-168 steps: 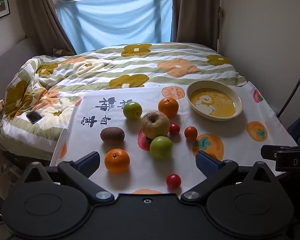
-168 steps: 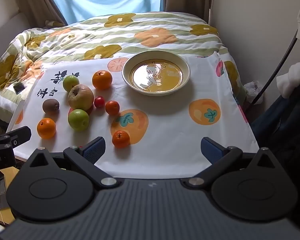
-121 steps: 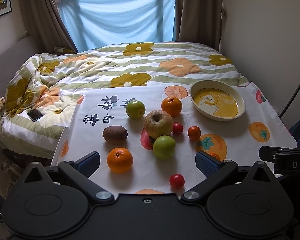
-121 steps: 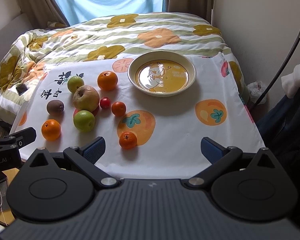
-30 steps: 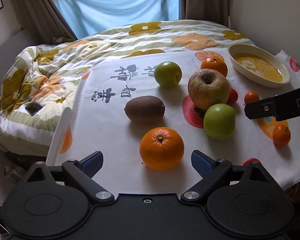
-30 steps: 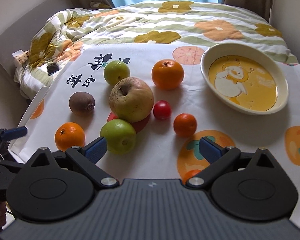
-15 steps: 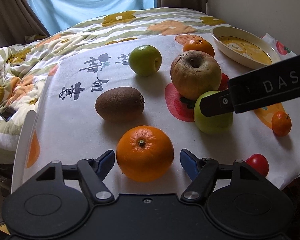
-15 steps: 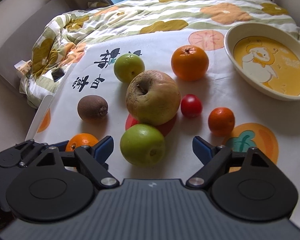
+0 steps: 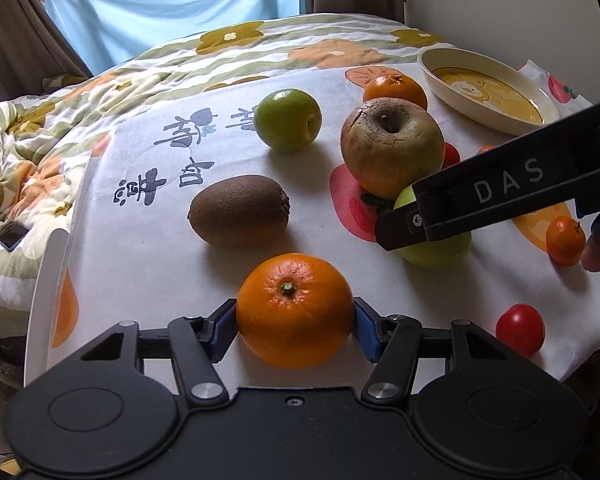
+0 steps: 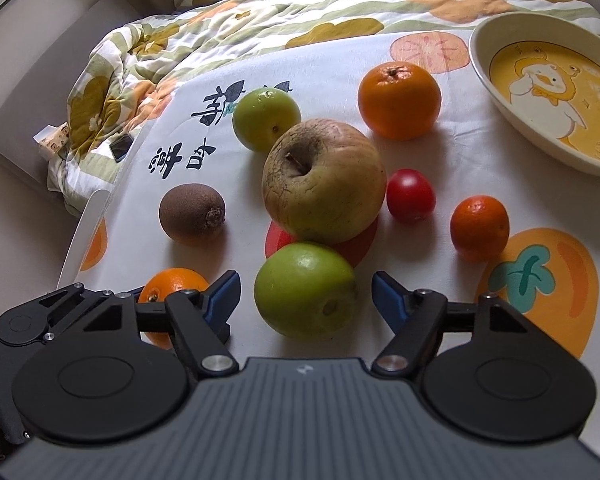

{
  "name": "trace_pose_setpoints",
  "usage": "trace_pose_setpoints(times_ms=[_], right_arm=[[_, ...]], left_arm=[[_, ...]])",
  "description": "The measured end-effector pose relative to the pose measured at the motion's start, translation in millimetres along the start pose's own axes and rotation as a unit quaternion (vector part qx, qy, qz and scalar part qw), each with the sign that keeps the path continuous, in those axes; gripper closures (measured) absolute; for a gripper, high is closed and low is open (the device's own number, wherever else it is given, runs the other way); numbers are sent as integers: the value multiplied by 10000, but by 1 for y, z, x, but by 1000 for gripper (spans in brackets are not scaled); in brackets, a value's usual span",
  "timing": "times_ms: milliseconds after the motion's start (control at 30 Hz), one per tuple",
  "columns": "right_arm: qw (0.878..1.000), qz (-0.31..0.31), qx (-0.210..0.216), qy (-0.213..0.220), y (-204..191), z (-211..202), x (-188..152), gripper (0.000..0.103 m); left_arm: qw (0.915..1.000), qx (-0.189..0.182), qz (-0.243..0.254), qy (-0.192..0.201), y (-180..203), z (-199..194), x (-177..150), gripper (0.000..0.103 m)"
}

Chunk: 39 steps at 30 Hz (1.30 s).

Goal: Organize fruits
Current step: 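Lower the orange into the white bowl with the left gripper while the right carries the apple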

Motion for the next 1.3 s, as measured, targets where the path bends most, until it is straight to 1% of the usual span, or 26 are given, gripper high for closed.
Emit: trace_pose_setpoints(times_ms=[67,133,200,367,467,700,800,1000,1200,1300], right_arm=[[10000,26,10,-32,0,1,0,19],[10000,45,37,-72,1,3,0,28],[9999,42,56,-81,1,3,-1,32],[10000,10,51,-60,1,0,-2,32],[10000,10,62,39,-1,-10,-2,32],[9992,174,2,367,2,-53,-3,32],[9981,294,-84,526,8,-75,-3,32],[9926,662,-348,959,27,-127,-4,32],[9835,975,-783,1305,62,-166,3,33],[9799,1114,-870,1405,82,-180,10,32]], left_arm=[[10000,-5,-2,1,0,0,0,40],[10000,-14,-3,-6,0,0,0,40],[10000,-9,-2,-18,0,-1,-1,40],[10000,6,41,15,2,-6,-2,40],[9999,6,69,88,4,-13,0,40],[9994,-95,135,310,9,-45,11,40],[9985,-212,165,470,12,-65,20,40],[9943,-311,485,893,27,-99,46,40],[9882,-437,817,1222,46,-112,86,40],[9859,-494,896,1323,58,-113,108,40]])
Point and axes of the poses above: each gripper's, at about its wrist camera, not at the fingertips, and z roughly the way its jaws point, y to its right, x to its top, the point moved 3 cm from there along z, roughly the way its jaws point, and after that the axes turned 12 degrees about -y, right-handed, at the moved point
